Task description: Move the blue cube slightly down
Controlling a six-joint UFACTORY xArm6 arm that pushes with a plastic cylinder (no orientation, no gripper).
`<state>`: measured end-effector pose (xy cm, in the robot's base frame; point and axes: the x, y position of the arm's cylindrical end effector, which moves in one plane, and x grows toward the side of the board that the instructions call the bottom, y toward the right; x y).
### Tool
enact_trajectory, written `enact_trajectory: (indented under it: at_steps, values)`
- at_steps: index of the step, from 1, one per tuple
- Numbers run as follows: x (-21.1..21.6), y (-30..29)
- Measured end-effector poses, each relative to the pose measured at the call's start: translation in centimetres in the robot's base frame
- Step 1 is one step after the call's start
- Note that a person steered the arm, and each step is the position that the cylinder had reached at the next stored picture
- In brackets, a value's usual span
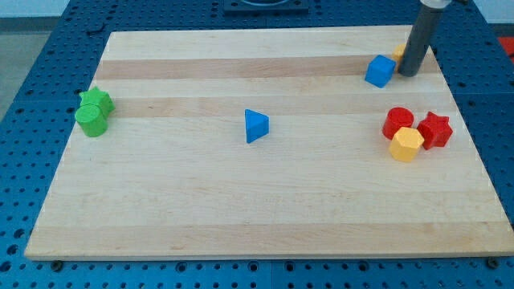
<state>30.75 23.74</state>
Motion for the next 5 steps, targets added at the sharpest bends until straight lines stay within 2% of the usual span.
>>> enact_trajectory:
  at_steps: [1,2,3,4,5]
  values:
    - [-1.2,-2.9]
    - [-0.4,-8.3]
    - [3.6,-11.8]
    - [4.7,-11.9]
    - [2.5,-8.5]
